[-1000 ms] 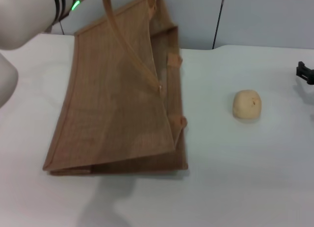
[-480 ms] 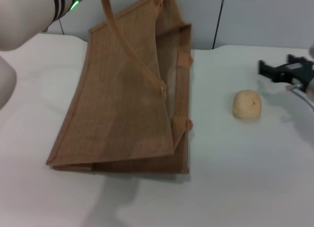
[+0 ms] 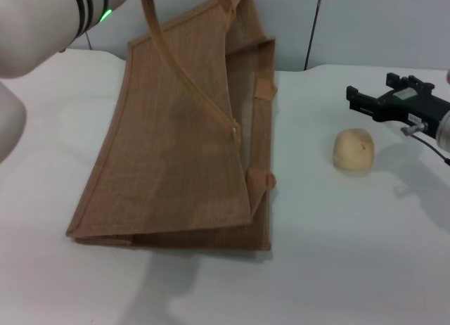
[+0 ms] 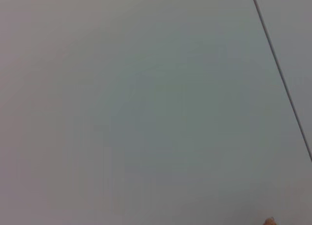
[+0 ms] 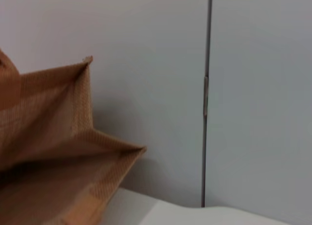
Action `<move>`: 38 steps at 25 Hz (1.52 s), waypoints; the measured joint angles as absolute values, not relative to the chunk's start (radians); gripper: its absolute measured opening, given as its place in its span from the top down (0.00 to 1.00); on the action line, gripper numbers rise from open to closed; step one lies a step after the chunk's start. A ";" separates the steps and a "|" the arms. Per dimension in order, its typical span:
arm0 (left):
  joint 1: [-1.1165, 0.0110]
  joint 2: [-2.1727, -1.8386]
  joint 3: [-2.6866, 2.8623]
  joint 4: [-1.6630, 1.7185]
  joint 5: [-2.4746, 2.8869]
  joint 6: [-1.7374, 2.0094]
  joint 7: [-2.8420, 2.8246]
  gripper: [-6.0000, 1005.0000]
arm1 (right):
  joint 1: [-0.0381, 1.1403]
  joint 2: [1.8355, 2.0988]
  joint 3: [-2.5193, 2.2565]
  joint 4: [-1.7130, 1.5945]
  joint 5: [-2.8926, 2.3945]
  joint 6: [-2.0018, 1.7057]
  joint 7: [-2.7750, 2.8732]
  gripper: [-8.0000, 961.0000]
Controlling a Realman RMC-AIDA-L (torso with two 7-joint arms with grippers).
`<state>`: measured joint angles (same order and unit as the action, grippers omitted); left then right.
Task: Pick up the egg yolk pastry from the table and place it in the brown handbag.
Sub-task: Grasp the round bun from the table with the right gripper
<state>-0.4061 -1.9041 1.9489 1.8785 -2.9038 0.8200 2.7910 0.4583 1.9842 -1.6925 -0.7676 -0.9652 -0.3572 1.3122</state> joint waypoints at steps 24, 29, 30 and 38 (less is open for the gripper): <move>-0.420 -1.945 1.962 1.834 -2.904 0.823 2.807 0.89 | 0.394 1.996 -1.574 -0.888 -1.578 -0.565 1.809 0.07; -0.421 -1.948 1.962 1.833 -2.904 0.822 2.807 0.89 | 0.401 2.008 -1.553 -0.878 -1.634 -0.586 1.826 0.07; -0.423 -1.948 1.962 1.831 -2.904 0.822 2.807 0.89 | 0.403 2.011 -1.551 -0.876 -1.641 -0.587 1.827 0.07; -0.431 -1.951 1.962 1.825 -2.904 0.822 2.807 0.89 | 0.413 2.018 -1.550 -0.863 -1.644 -0.602 1.828 0.07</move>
<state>-0.4309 -1.9512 1.9619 1.8253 -2.9038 0.8216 2.8072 0.4132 2.0175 -1.5495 -0.8633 -1.6443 -0.6018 1.8281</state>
